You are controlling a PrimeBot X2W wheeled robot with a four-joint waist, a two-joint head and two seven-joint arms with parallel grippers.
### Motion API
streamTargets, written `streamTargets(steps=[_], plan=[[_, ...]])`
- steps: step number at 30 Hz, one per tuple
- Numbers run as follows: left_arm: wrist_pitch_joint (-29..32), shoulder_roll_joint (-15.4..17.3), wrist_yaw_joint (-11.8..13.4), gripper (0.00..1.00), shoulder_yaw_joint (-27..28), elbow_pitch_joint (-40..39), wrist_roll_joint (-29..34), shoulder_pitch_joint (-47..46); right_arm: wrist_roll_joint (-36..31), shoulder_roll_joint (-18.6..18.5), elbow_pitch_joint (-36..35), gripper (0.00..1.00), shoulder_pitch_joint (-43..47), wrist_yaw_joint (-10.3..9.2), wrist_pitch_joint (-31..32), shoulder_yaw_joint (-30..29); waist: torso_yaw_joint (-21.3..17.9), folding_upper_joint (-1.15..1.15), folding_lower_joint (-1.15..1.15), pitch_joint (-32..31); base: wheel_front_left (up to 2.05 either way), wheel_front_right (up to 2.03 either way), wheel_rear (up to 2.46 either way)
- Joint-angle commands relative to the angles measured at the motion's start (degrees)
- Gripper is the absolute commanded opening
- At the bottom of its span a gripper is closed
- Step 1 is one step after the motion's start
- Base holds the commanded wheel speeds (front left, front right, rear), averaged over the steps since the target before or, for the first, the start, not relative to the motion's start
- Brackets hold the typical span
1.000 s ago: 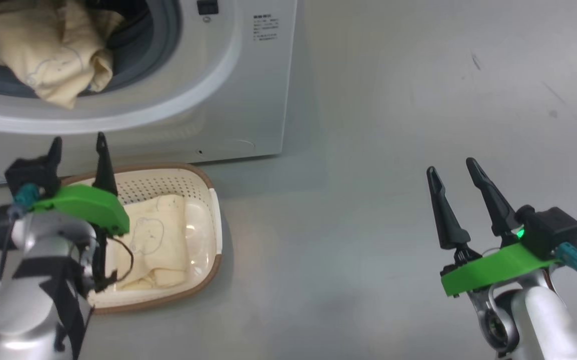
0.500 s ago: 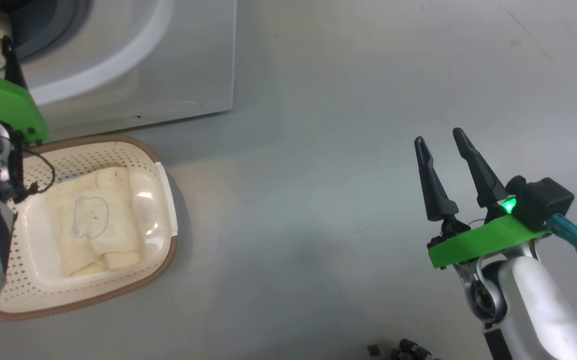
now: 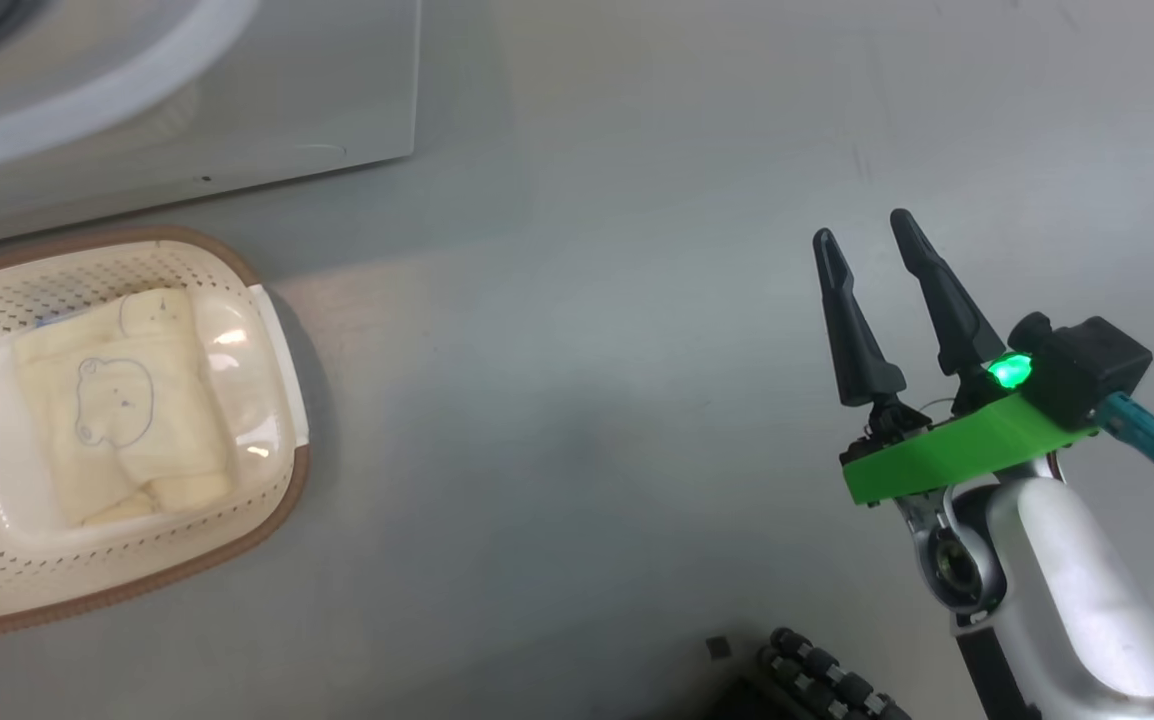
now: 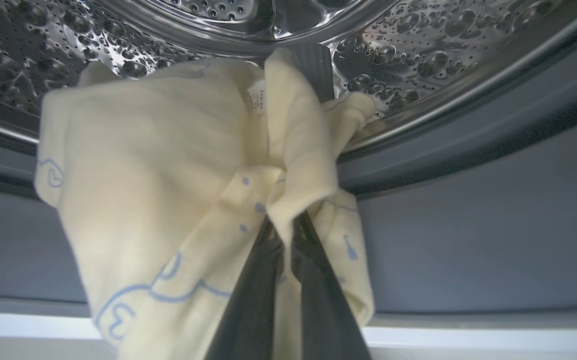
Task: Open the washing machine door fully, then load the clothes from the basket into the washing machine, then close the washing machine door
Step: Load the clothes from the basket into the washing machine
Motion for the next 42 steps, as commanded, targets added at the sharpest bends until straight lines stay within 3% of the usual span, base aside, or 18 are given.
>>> streamTargets(steps=[1, 12, 20, 26, 34, 39, 40, 41, 42], plan=[[0.75, 3.41, -0.20, 0.00, 1.04, -1.55, 0.01, -2.32, 0.33, -0.49, -1.76, 1.00, -0.12, 0.24, -0.53, 1.03, -0.07, 0.00, -0.01, 0.36, 0.00, 0.00, 0.00], [5.81, 6.71, -0.73, 0.00, 1.31, -5.77, -0.31, -9.76, 1.57, -0.49, -2.31, 1.00, -1.46, 0.24, -0.53, 3.09, -1.19, 0.00, -0.01, 4.14, 0.00, 0.00, 0.00], [10.60, 10.79, 0.69, 0.00, 1.89, -11.19, 0.95, -17.70, 3.58, -0.49, -2.81, 1.00, -3.86, 0.24, -0.53, 5.18, -4.36, 0.00, -0.01, 11.12, 0.00, 0.00, 0.00], [6.52, 13.76, 2.25, 0.00, 2.57, -14.16, 3.04, -21.25, 5.06, -0.49, -3.03, 1.00, -5.19, 0.24, -0.53, 6.71, -6.13, 0.00, -0.01, 14.51, 0.00, 0.00, 0.00], [-8.93, 16.78, 5.72, 0.00, 2.58, -15.90, 8.13, -26.64, 6.54, -0.49, -3.47, 1.00, -6.63, 0.24, -0.53, 8.61, -8.12, 0.00, -0.01, 17.72, 0.00, 0.00, 0.00], [-9.19, 16.33, 7.07, 0.00, 2.87, -13.43, 7.86, -27.56, 6.88, -0.49, -3.09, 1.00, -6.75, 0.24, -0.53, 9.54, -8.32, 0.00, -0.01, 18.42, 0.00, 0.00, 0.00], [-8.19, 16.03, 7.17, 0.32, 3.32, -12.71, 7.05, -27.64, 6.93, -0.49, -3.03, 1.00, -6.80, 0.24, -0.53, 9.74, -8.34, 0.00, -0.01, 18.55, 0.00, 0.00, 0.00], [-7.10, 15.74, 7.16, 1.00, 3.64, -12.08, 6.31, -27.58, 6.94, -0.49, -3.01, 1.00, -6.84, 0.24, -0.53, 9.84, -8.30, 0.00, -0.01, 18.66, 0.00, 0.00, 0.00], [-6.15, 15.54, 6.95, 1.00, 3.71, -11.67, 5.78, -27.48, 6.96, -0.49, -2.99, 1.00, -6.87, 0.24, -0.53, 9.90, -8.23, 0.00, -0.01, 18.75, 0.00, 0.00, 0.00]])
